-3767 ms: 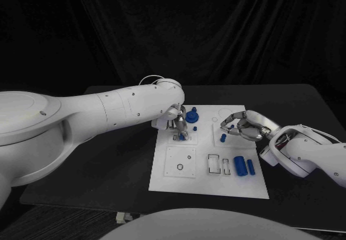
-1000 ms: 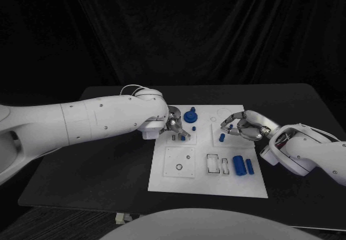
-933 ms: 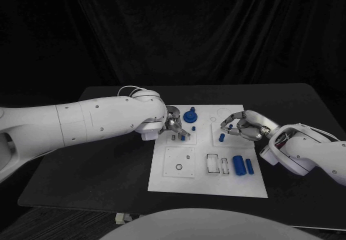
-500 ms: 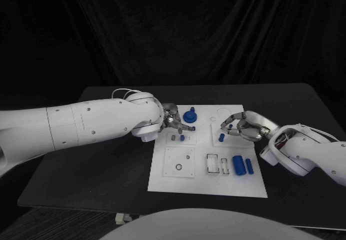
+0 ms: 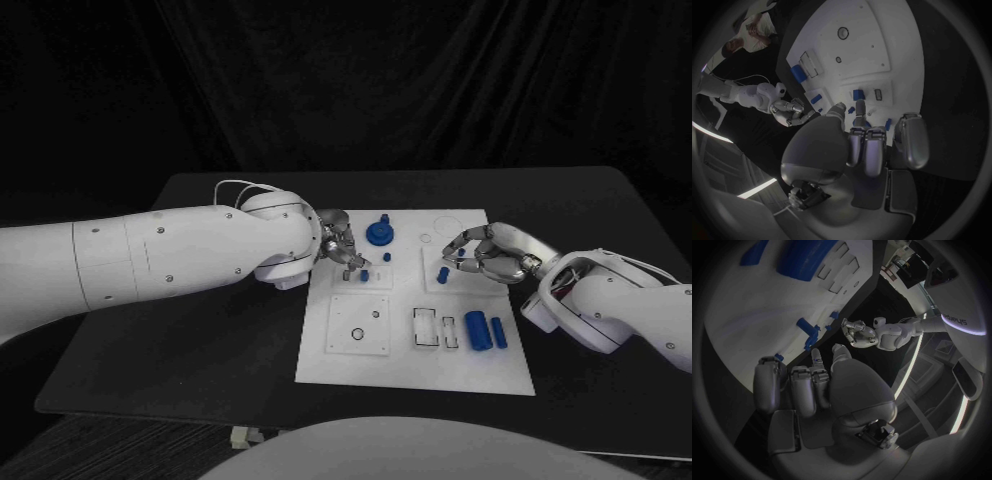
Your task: Assemble the parts on the task board
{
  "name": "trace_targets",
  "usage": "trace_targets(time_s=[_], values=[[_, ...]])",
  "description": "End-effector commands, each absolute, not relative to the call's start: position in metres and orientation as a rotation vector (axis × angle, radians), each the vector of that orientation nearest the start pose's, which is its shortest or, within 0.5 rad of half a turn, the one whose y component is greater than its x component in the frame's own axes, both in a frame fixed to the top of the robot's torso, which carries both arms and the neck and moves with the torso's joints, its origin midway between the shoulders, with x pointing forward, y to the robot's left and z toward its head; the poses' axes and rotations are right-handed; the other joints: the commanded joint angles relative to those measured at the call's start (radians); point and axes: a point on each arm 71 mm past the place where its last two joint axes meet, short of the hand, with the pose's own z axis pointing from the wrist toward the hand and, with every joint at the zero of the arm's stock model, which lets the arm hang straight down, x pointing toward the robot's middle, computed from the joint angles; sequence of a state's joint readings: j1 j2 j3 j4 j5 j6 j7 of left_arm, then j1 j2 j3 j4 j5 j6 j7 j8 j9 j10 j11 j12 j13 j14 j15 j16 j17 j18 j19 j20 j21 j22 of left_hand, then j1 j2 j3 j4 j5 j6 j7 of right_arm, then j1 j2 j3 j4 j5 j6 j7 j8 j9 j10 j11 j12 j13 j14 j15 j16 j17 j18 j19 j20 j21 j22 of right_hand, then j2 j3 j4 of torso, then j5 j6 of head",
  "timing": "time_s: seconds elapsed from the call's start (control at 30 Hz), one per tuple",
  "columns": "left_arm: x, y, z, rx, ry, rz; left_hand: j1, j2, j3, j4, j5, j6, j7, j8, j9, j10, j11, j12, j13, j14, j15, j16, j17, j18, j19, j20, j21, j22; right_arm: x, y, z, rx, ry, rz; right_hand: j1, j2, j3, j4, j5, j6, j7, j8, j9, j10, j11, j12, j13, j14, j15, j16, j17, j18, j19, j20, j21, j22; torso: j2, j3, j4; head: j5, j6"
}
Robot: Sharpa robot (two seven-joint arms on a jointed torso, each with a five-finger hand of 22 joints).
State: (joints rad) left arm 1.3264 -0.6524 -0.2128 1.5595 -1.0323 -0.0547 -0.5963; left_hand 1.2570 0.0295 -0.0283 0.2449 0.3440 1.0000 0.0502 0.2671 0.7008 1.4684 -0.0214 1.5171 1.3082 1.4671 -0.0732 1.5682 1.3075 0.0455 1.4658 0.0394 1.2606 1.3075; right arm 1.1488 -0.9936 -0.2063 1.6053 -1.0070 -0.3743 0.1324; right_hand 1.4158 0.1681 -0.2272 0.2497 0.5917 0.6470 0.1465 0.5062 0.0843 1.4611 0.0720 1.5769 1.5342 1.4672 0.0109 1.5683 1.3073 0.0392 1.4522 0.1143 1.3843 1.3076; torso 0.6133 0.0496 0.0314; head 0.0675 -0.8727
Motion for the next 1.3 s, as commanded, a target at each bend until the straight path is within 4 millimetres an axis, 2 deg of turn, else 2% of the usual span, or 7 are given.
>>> trace_targets(time_s=[0.03,0.3,0.4,0.53,0.63,1.07,1.3], values=[[0.463,0.123,-0.217,-0.102,2.205,-0.434,0.022,0.000,0.015,-0.002,0.008,-0.008,-0.003,-0.001,-0.005,0.069,-0.007,0.005,0.220,0.104,-0.008,0.003,0.263,0.013,0.022,-0.009,-0.004,0.186,0.426,-0.249,-0.253,0.216,1.833,0.915,0.007,-0.001,0.003,0.001,0.003,-0.001,0.005,-0.005,-0.001,0.110,-0.003,-0.006,0.037,0.104,-0.006,0.003,0.264,0.015,-0.007,-0.002,-0.005,0.191,0.000,0.0000,-0.0006,-0.001,0.000],[0.459,0.122,-0.225,-0.100,2.189,-0.421,0.023,-0.014,0.031,0.026,-0.072,0.000,0.002,-0.016,-0.032,0.066,-0.004,0.001,0.216,0.103,-0.006,0.002,0.263,0.014,0.021,-0.009,-0.012,0.184,0.424,-0.248,-0.251,0.215,1.819,0.923,0.007,-0.003,0.003,0.001,0.003,-0.002,0.006,-0.005,-0.002,0.110,-0.002,-0.006,0.037,0.104,-0.006,0.003,0.264,0.014,-0.006,-0.001,-0.004,0.191,-0.001,0.0004,-0.0003,-0.005,0.000],[0.459,0.121,-0.227,-0.087,2.173,-0.411,0.020,-0.017,0.030,0.030,-0.077,0.000,0.003,-0.017,-0.034,0.064,-0.003,-0.002,0.213,0.103,-0.006,0.000,0.261,0.015,0.020,-0.008,-0.018,0.182,0.424,-0.249,-0.251,0.216,1.820,0.922,0.007,-0.003,0.003,0.001,0.003,-0.002,0.006,-0.005,-0.002,0.110,-0.002,-0.006,0.037,0.104,-0.006,0.003,0.264,0.014,-0.006,-0.001,-0.004,0.191,-0.002,0.0006,-0.0003,-0.005,0.000],[0.458,0.122,-0.234,-0.032,2.182,-0.353,-0.027,-0.031,0.011,0.045,-0.176,-0.001,0.012,-0.030,-0.052,0.055,0.005,-0.015,0.202,0.095,0.000,-0.021,0.243,0.018,0.015,-0.003,-0.037,0.178,0.424,-0.249,-0.251,0.216,1.821,0.923,0.007,-0.003,0.003,0.001,0.004,-0.002,0.006,-0.005,-0.002,0.110,-0.002,-0.006,0.037,0.104,-0.006,0.003,0.264,0.014,-0.006,-0.001,-0.003,0.192,-0.002,0.0001,-0.0005,-0.004,0.000],[0.457,0.122,-0.237,-0.004,2.174,-0.319,-0.050,-0.031,0.005,0.046,-0.189,-0.001,0.013,-0.036,-0.059,0.054,0.007,-0.016,0.202,0.093,0.002,-0.025,0.240,0.019,0.013,-0.001,-0.048,0.175,0.424,-0.248,-0.252,0.216,1.822,0.923,0.007,-0.004,0.004,0.001,0.004,-0.002,0.006,-0.005,-0.002,0.110,-0.002,-0.006,0.037,0.104,-0.006,0.003,0.264,0.014,-0.005,-0.001,-0.003,0.192,-0.001,-0.0002,-0.0006,-0.004,0.000],[0.458,0.119,-0.243,0.002,2.148,-0.316,-0.058,-0.031,0.010,0.044,-0.153,0.016,0.008,-0.033,-0.062,0.058,0.003,-0.011,0.206,0.094,-0.001,-0.023,0.242,0.019,0.016,-0.003,-0.045,0.176,0.424,-0.247,-0.252,0.214,1.827,0.924,0.008,-0.004,0.005,0.001,0.006,-0.001,0.005,-0.005,-0.002,0.110,-0.002,-0.006,0.037,0.104,-0.006,0.003,0.264,0.014,-0.006,-0.001,-0.004,0.191,0.000,0.0001,-0.0003,-0.004,0.000],[0.458,0.116,-0.247,-0.016,2.169,-0.337,-0.037,-0.032,0.028,0.042,-0.054,0.022,0.004,-0.039,-0.072,0.057,-0.001,-0.014,0.204,0.093,-0.005,-0.026,0.239,0.019,0.018,-0.006,-0.050,0.175,0.424,-0.248,-0.253,0.216,1.830,0.920,0.008,-0.004,0.005,0.001,0.006,-0.001,0.005,-0.005,-0.002,0.110,-0.002,-0.006,0.037,0.104,-0.006,0.003,0.264,0.014,-0.006,-0.001,-0.004,0.191,0.000,0.0000,-0.0004,-0.006,0.000]])
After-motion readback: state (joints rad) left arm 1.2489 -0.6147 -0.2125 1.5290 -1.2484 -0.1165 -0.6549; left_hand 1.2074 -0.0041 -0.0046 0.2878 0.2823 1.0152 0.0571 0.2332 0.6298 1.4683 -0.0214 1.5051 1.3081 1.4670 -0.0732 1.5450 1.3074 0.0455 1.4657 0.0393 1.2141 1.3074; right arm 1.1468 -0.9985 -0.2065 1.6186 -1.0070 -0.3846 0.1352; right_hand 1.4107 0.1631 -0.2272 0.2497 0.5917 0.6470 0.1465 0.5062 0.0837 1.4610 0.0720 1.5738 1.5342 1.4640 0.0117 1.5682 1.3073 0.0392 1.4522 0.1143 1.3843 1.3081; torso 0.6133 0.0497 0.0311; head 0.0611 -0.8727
